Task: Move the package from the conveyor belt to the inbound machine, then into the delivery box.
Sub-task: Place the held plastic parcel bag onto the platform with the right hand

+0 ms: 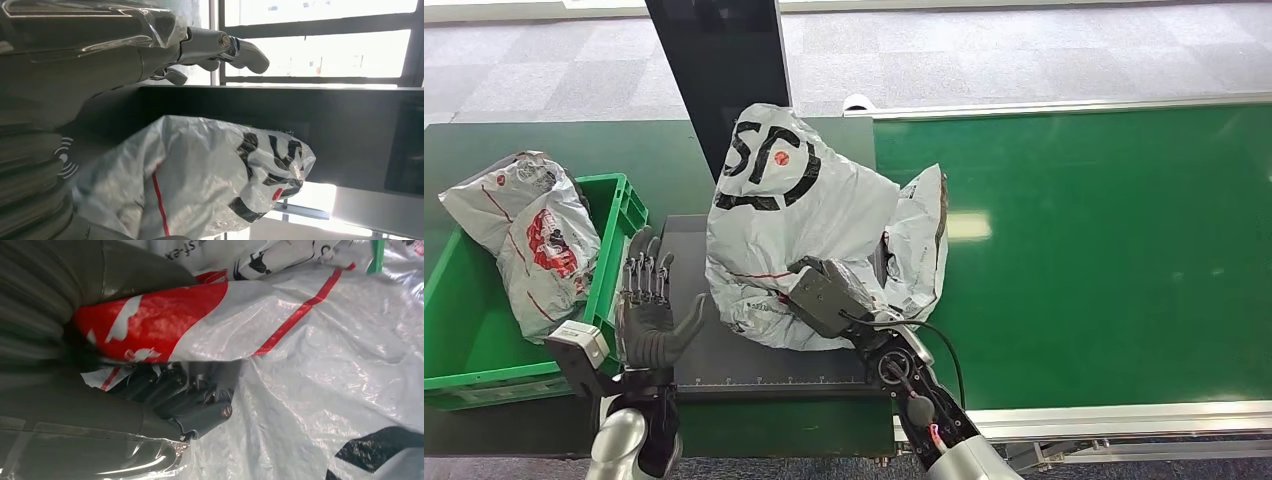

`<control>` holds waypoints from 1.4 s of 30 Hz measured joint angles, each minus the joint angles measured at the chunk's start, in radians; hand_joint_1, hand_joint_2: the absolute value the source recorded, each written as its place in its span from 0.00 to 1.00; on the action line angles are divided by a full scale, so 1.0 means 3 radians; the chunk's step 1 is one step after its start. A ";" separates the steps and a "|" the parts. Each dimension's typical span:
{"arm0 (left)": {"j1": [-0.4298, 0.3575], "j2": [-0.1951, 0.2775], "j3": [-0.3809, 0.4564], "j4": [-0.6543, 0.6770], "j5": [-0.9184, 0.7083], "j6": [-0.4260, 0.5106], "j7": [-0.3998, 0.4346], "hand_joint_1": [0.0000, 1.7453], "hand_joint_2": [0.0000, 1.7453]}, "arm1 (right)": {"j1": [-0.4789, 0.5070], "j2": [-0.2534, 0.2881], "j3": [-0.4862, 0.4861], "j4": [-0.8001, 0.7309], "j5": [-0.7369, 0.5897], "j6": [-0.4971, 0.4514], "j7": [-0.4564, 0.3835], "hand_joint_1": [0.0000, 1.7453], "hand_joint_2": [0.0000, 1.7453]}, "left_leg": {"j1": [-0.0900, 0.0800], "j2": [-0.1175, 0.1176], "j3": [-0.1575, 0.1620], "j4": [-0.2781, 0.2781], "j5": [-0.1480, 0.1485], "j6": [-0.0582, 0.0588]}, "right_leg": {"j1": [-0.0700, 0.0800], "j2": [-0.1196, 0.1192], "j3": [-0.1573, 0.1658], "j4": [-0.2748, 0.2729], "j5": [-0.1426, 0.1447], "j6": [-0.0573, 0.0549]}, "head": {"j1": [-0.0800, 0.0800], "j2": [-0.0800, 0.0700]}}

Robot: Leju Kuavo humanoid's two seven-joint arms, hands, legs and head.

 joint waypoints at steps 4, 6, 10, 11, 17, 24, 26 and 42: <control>-0.0039 0.0000 0.0043 0.0000 -0.0015 0.0009 -0.0001 0.00 1.00 | -0.0067 0.0041 0.0015 0.0093 -0.0178 0.0072 -0.0165 0.00 1.00 | 0.0000 0.0000 0.0000 0.0000 0.0000 0.0000 | 0.0000 0.0000 0.0000 0.0000 0.0000 0.0000 | 0.0000 0.0000; -0.0044 0.0000 0.0063 0.0001 -0.0024 0.0012 -0.0008 0.00 1.00 | -0.0080 0.0041 0.0013 0.0077 -0.0339 0.0174 -0.0301 0.00 1.00 | 0.0000 0.0000 0.0000 0.0000 0.0000 0.0000 | 0.0000 0.0000 0.0000 0.0000 0.0000 0.0000 | 0.0000 0.0000; -0.0046 0.0000 0.0095 0.0003 -0.0043 0.0011 -0.0033 0.00 1.00 | -0.0069 0.0014 0.0012 -0.0144 -0.0574 0.0287 -0.0430 0.00 1.00 | -0.0001 0.0000 0.0000 0.0001 0.0000 0.0000 | 0.0000 0.0000 -0.0001 0.0000 0.0000 0.0000 | 0.0001 0.0000; -0.0047 0.0000 0.0098 0.0003 -0.0056 0.0009 -0.0041 0.00 1.00 | -0.0057 0.0000 0.0012 -0.0237 -0.0618 0.0291 -0.0452 0.00 1.00 | -0.0001 0.0000 0.0000 0.0001 0.0000 0.0000 | 0.0000 0.0000 -0.0002 0.0000 0.0000 0.0000 | 0.0001 0.0000; -0.0039 0.0000 0.0105 -0.0011 -0.0190 0.0010 -0.0079 0.00 1.00 | 0.0111 -0.0139 0.0001 -0.0948 -0.0892 0.0204 -0.0538 0.00 1.00 | -0.0001 0.0000 0.0000 0.0001 0.0000 0.0000 | 0.0000 0.0000 -0.0002 -0.0001 0.0000 0.0000 | 0.0000 0.0000; -0.0015 -0.0001 0.0051 -0.0121 -0.0442 -0.0017 -0.0083 0.00 1.00 | 0.0418 -0.0358 -0.0142 -0.1754 -0.1065 0.0028 -0.0597 0.00 1.00 | -0.0001 -0.0001 0.0000 0.0001 -0.0001 0.0000 | -0.0001 0.0000 -0.0002 -0.0002 0.0000 0.0000 | 0.0000 0.0000; -0.0004 0.0000 -0.0024 -0.0155 -0.0557 -0.0074 -0.0065 0.00 1.00 | 0.0510 -0.0406 -0.0215 -0.1927 -0.1071 -0.0029 -0.0610 0.00 1.00 | -0.0001 -0.0002 0.0000 0.0001 -0.0001 0.0000 | -0.0001 -0.0001 -0.0002 -0.0002 0.0000 0.0000 | 0.0000 0.0001; -0.0089 0.0008 -0.0741 -0.0028 -0.1996 0.0025 0.0257 0.00 1.00 | 0.0964 -0.0558 -0.0666 -0.2583 -0.1094 -0.0177 -0.0749 0.00 1.00 | -0.0002 -0.0007 0.0001 0.0001 -0.0001 0.0001 | -0.0002 -0.0005 -0.0002 -0.0002 0.0000 0.0001 | 0.0000 0.0000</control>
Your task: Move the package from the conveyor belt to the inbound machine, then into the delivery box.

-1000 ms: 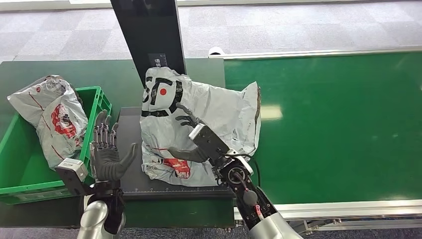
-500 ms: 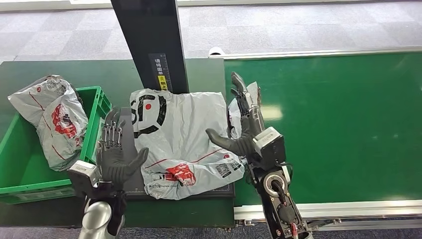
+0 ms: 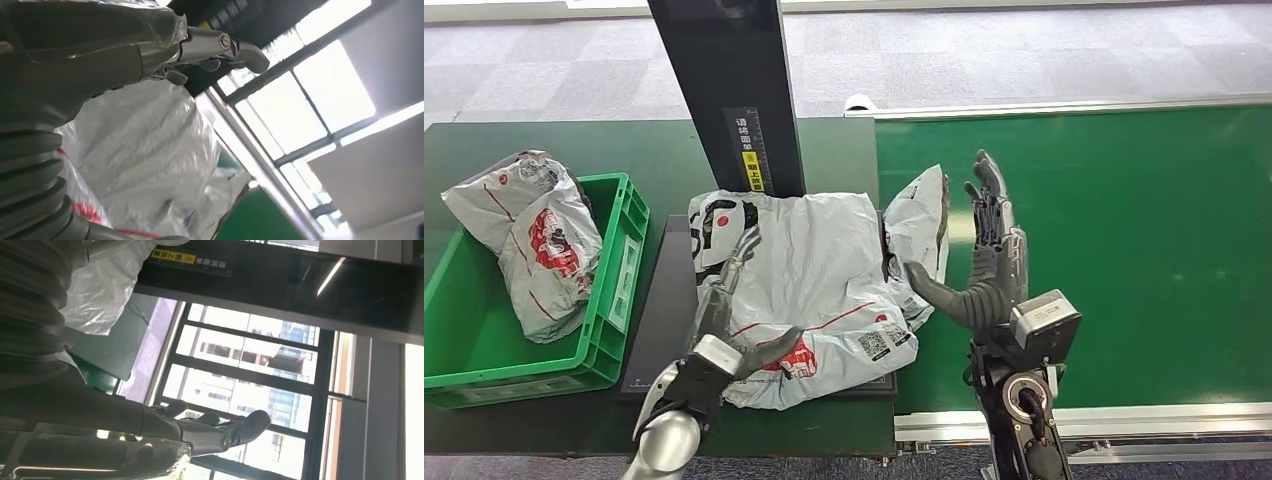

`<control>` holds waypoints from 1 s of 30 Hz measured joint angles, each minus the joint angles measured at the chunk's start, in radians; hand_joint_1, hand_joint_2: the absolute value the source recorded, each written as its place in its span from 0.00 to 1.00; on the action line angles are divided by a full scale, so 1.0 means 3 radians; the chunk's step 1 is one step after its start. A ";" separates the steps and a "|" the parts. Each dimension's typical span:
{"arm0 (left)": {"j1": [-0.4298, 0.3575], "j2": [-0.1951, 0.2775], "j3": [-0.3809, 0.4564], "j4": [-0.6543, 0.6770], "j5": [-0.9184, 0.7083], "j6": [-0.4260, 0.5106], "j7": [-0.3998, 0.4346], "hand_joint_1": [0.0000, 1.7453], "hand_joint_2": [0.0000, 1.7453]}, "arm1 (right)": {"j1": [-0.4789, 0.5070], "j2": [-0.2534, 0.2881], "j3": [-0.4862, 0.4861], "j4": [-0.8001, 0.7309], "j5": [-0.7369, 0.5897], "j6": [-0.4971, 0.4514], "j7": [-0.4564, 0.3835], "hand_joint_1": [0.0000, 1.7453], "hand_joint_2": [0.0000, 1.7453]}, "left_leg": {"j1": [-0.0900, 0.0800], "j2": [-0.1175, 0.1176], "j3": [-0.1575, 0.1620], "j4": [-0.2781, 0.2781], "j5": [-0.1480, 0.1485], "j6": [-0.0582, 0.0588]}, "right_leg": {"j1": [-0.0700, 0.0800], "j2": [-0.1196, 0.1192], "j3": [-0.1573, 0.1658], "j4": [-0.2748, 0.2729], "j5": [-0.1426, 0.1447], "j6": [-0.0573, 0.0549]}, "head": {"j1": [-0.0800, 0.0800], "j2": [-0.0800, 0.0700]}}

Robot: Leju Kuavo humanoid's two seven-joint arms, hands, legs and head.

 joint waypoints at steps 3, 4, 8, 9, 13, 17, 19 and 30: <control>-0.0182 0.0012 -0.0254 0.0345 -0.0488 0.0175 0.0154 0.00 1.00 | 0.0152 -0.0004 -0.0163 -0.0133 -0.0027 0.0031 -0.0053 0.00 1.00 | -0.0002 0.0001 0.0000 0.0000 0.0000 0.0001 | -0.0003 0.0000 0.0000 0.0000 0.0000 0.0000 | 0.0000 0.0000; -0.0264 0.0018 -0.0315 0.0492 -0.0578 0.0237 0.0191 0.00 1.00 | 0.0199 -0.0004 -0.0215 -0.0176 -0.0032 0.0044 -0.0068 0.00 1.00 | -0.0003 0.0002 0.0000 0.0000 -0.0001 0.0001 | -0.0003 0.0000 0.0000 0.0000 0.0000 0.0001 | 0.0000 0.0000; -0.0645 0.0032 -0.0466 0.1179 -0.0942 0.0547 0.0278 0.00 1.00 | 0.0355 -0.0007 -0.0367 -0.0329 -0.0034 0.0066 -0.0096 0.00 1.00 | -0.0004 0.0002 0.0001 0.0001 0.0000 0.0001 | -0.0003 0.0001 0.0001 -0.0001 0.0001 0.0001 | 0.0000 0.0000; -0.0736 0.0033 -0.0492 0.1340 -0.1035 0.0629 0.0292 0.00 1.00 | 0.0386 -0.0007 -0.0390 -0.0356 -0.0033 0.0072 -0.0098 0.00 1.00 | -0.0003 0.0002 0.0001 0.0001 0.0000 0.0001 | -0.0003 0.0001 0.0001 0.0000 0.0002 0.0001 | -0.0001 0.0000; -0.0982 0.0034 -0.0561 0.1815 -0.1167 0.0770 0.0302 0.00 1.00 | 0.0468 -0.0008 -0.0444 -0.0423 -0.0030 0.0091 -0.0104 0.00 1.00 | -0.0002 0.0004 0.0002 0.0000 0.0000 0.0000 | -0.0001 0.0004 0.0000 0.0000 0.0002 0.0000 | -0.0001 0.0000; -0.1081 0.0033 -0.0592 0.2035 -0.1185 0.0778 0.0301 0.00 1.00 | 0.0495 -0.0008 -0.0475 -0.0451 -0.0030 0.0093 -0.0108 0.00 1.00 | -0.0001 0.0005 0.0001 0.0000 0.0000 0.0000 | -0.0001 0.0004 0.0000 0.0001 0.0001 0.0000 | -0.0001 0.0000; -0.1111 0.0033 -0.0604 0.2103 -0.1187 0.0779 0.0301 0.00 1.00 | 0.0503 -0.0008 -0.0488 -0.0460 -0.0030 0.0093 -0.0108 0.00 1.00 | -0.0002 0.0006 0.0001 0.0000 0.0000 0.0000 | -0.0001 0.0004 0.0001 0.0001 0.0001 0.0000 | -0.0001 0.0000; -0.1202 0.0037 -0.0637 0.2289 -0.1315 0.0844 0.0396 0.00 1.00 | 0.0515 -0.0008 -0.0499 -0.0471 -0.0028 0.0106 -0.0108 0.00 1.00 | -0.0002 0.0006 0.0001 0.0000 0.0000 0.0000 | -0.0002 0.0004 0.0001 0.0001 0.0001 0.0000 | -0.0001 0.0000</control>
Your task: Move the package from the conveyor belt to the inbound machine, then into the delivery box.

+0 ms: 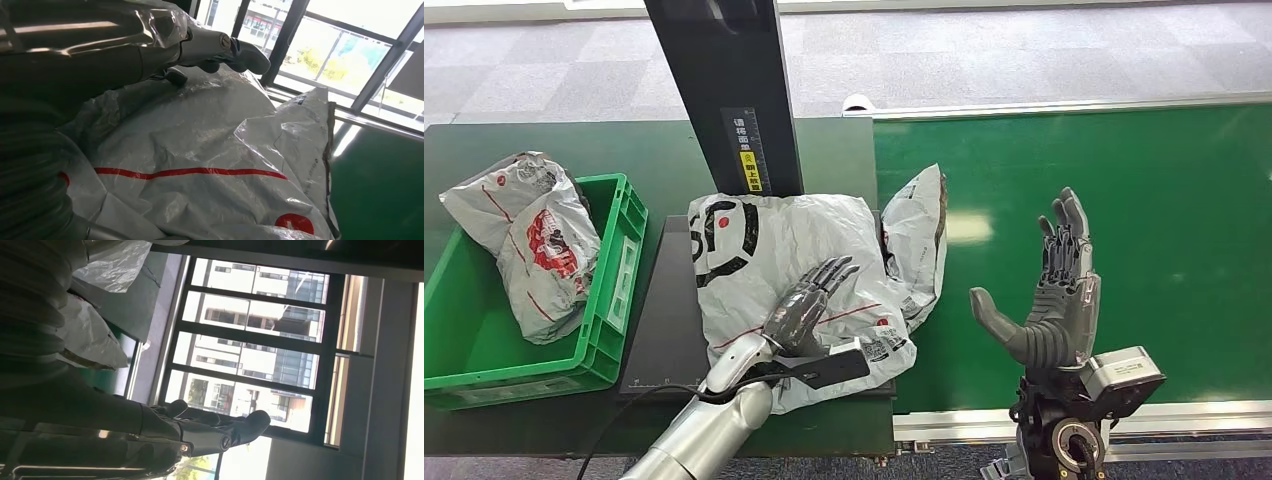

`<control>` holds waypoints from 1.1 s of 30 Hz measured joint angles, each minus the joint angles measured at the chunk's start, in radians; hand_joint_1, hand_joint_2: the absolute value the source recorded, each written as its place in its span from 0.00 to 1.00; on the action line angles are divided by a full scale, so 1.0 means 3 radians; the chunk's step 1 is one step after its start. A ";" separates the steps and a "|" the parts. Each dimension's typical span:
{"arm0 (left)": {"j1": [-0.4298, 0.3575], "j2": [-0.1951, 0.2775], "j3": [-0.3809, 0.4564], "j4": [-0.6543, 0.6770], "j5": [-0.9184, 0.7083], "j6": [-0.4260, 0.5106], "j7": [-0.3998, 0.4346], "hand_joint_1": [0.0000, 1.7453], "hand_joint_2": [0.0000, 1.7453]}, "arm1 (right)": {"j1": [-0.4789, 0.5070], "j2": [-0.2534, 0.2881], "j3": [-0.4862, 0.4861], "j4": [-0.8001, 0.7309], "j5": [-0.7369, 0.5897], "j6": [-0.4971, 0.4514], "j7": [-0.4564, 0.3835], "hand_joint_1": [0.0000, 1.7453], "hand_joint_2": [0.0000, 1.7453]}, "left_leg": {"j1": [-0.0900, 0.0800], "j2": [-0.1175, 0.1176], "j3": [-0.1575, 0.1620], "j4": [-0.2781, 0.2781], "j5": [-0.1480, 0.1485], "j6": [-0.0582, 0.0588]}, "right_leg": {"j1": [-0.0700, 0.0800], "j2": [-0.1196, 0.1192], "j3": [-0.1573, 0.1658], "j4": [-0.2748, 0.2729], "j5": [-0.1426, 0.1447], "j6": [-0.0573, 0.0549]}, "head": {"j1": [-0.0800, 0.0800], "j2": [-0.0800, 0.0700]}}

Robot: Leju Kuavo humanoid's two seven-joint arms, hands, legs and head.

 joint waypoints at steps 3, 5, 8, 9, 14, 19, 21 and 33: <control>-0.0108 0.0010 -0.0012 0.0122 -0.0127 0.0076 0.0076 0.00 1.00 | 0.0000 0.0001 -0.0001 0.0000 0.0002 0.0017 0.0000 0.00 1.00 | 0.0000 0.0000 0.0000 0.0000 0.0000 0.0000 | 0.0000 0.0000 0.0000 0.0000 0.0000 0.0000 | 0.0000 0.0000; -0.0191 0.0014 -0.0016 0.0221 -0.0195 0.0126 0.0084 0.39 1.00 | -0.0001 0.0001 -0.0001 0.0000 -0.0003 0.0025 0.0000 0.00 1.00 | 0.0000 0.0000 0.0000 0.0000 0.0001 0.0000 | 0.0000 0.0000 0.0001 0.0000 0.0000 0.0000 | 0.0000 0.0000; -0.0261 0.0014 -0.0028 0.0312 -0.0262 0.0160 0.0062 0.99 1.00 | 0.0000 0.0001 -0.0001 0.0003 -0.0013 0.0037 0.0001 0.00 1.00 | 0.0000 0.0000 0.0000 0.0000 0.0001 -0.0001 | 0.0000 0.0000 0.0001 0.0000 0.0000 0.0000 | 0.0001 0.0000; -0.0268 0.0014 -0.0031 0.0320 -0.0264 0.0155 0.0038 1.00 1.00 | 0.0004 0.0001 -0.0001 0.0005 -0.0017 0.0039 0.0001 0.00 1.00 | 0.0000 0.0000 0.0000 0.0000 0.0001 -0.0001 | 0.0000 0.0000 0.0001 0.0000 0.0000 0.0000 | 0.0000 0.0000; -0.0204 0.0040 -0.0049 0.0073 -0.0147 0.0006 -0.0072 1.00 1.00 | 0.0082 0.0000 -0.0001 0.0010 -0.0042 0.0011 -0.0022 0.00 1.00 | 0.0000 -0.0001 -0.0002 0.0000 0.0000 0.0000 | 0.0000 -0.0001 0.0000 0.0000 0.0000 0.0000 | 0.0001 0.0000; -0.0100 0.0106 -0.0065 -0.0370 0.0021 -0.0083 -0.0097 1.00 1.00 | 0.0139 0.0000 -0.0007 0.0010 -0.0058 -0.0005 -0.0037 0.00 1.00 | 0.0000 0.0000 -0.0003 0.0000 0.0000 0.0000 | 0.0000 0.0000 -0.0001 0.0000 0.0000 0.0000 | 0.0001 0.0000; -0.0050 0.0147 -0.0066 -0.0581 0.0077 -0.0101 -0.0103 1.00 1.00 | 0.0154 0.0000 -0.0015 0.0010 -0.0060 -0.0012 -0.0039 0.00 1.00 | 0.0000 -0.0001 -0.0003 0.0000 0.0000 0.0000 | 0.0000 0.0000 -0.0001 0.0000 0.0000 0.0000 | 0.0001 0.0000; 0.0243 0.0382 -0.0028 -0.1531 0.0312 0.0067 -0.0189 0.21 1.00 | 0.0263 0.0000 -0.0103 -0.0001 -0.0095 -0.0061 -0.0048 0.00 1.00 | 0.0000 0.0000 -0.0003 -0.0001 0.0000 0.0000 | 0.0000 0.0000 -0.0002 0.0000 -0.0001 0.0000 | 0.0000 0.0000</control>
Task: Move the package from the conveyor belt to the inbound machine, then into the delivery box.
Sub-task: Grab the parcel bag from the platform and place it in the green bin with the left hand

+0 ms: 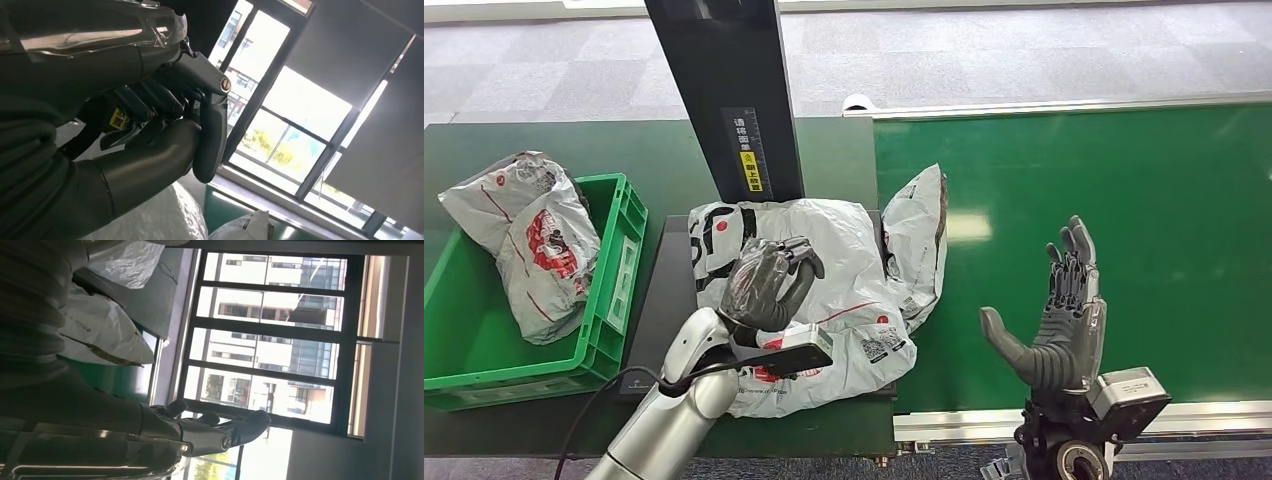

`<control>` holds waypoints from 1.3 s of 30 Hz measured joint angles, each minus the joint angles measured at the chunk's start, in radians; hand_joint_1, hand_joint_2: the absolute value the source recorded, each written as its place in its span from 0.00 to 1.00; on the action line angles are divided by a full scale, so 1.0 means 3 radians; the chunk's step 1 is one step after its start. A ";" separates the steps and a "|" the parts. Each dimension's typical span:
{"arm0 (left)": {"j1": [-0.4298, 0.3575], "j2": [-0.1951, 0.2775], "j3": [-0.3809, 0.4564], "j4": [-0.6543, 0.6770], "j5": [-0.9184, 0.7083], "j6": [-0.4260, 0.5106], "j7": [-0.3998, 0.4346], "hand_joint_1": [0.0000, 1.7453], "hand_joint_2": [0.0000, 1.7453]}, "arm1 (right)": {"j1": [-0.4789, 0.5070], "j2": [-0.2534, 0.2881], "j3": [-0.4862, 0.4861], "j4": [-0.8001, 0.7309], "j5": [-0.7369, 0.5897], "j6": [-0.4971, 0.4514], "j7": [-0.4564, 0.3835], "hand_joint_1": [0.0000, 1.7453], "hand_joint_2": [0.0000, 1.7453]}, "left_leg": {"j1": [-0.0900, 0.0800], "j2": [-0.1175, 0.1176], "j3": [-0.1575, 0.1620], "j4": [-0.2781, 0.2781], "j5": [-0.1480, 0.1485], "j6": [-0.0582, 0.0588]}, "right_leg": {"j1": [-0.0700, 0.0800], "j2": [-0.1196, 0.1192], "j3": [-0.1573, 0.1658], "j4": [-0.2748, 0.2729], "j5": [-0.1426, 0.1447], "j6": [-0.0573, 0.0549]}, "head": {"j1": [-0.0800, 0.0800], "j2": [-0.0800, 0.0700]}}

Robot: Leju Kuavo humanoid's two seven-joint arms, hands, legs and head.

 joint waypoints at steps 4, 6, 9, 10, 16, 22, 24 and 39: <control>0.0070 0.0065 0.0031 -0.0209 0.0016 -0.0147 0.0038 0.00 1.00 | -0.0008 0.0000 -0.0007 0.0000 -0.0019 -0.0003 0.0000 0.00 1.00 | 0.0000 -0.0001 0.0000 0.0000 0.0000 0.0000 | 0.0000 0.0000 0.0001 0.0000 0.0000 0.0000 | 0.0000 0.0000; 0.0075 0.0080 0.0026 -0.0174 -0.0036 -0.0296 0.0058 0.00 1.00 | -0.0028 0.0000 -0.0008 0.0002 -0.0024 0.0000 0.0000 0.00 1.00 | 0.0000 0.0000 0.0001 0.0000 0.0000 0.0000 | 0.0000 0.0000 0.0001 0.0000 0.0000 0.0000 | 0.0000 0.0000; 0.0041 0.0073 -0.0015 0.0069 -0.0189 -0.0413 0.0068 0.00 1.00 | -0.0066 0.0001 -0.0008 0.0011 -0.0027 0.0010 0.0000 0.00 1.00 | 0.0000 0.0000 0.0004 0.0000 0.0001 0.0000 | 0.0000 0.0000 0.0003 0.0000 0.0000 0.0000 | 0.0000 0.0000; 0.0022 0.0066 -0.0034 0.0178 -0.0237 -0.0422 0.0070 0.00 1.00 | -0.0076 0.0001 -0.0008 0.0016 -0.0028 0.0013 0.0000 0.00 1.00 | 0.0000 0.0000 0.0004 0.0000 0.0001 0.0000 | 0.0000 0.0000 0.0003 0.0000 0.0001 0.0000 | 0.0000 0.0000; -0.0131 -0.0013 -0.0128 0.0833 -0.0372 -0.0430 0.0072 0.00 1.00 | -0.0102 0.0002 -0.0008 0.0030 -0.0032 0.0021 0.0001 0.00 1.00 | 0.0000 0.0000 0.0003 0.0000 0.0001 0.0000 | 0.0000 0.0000 0.0002 0.0000 0.0001 0.0000 | 0.0000 0.0000; -0.0333 -0.0106 -0.0186 0.1356 -0.0441 -0.0448 0.0142 0.00 1.00 | -0.0130 0.0003 -0.0007 0.0041 -0.0044 0.0042 0.0010 0.00 1.00 | 0.0000 -0.0001 0.0003 0.0000 0.0001 0.0000 | 0.0000 0.0000 0.0002 0.0000 0.0001 0.0000 | 0.0000 0.0000; -0.0405 -0.0143 -0.0206 0.1520 -0.0506 -0.0406 0.0189 0.00 1.00 | -0.0139 0.0003 -0.0005 0.0047 -0.0044 0.0043 0.0010 0.00 1.00 | 0.0000 -0.0002 0.0003 0.0000 0.0001 0.0000 | 0.0000 -0.0001 0.0004 0.0000 0.0001 0.0000 | 0.0000 -0.0001; -0.0732 -0.0292 -0.0325 0.2187 -0.0584 -0.0278 0.0170 1.00 1.00 | -0.0165 0.0003 0.0012 0.0114 -0.0060 0.0019 0.0014 0.00 1.00 | 0.0000 -0.0003 0.0018 0.0000 0.0003 0.0000 | 0.0000 -0.0003 0.0021 0.0000 0.0002 0.0000 | 0.0000 -0.0001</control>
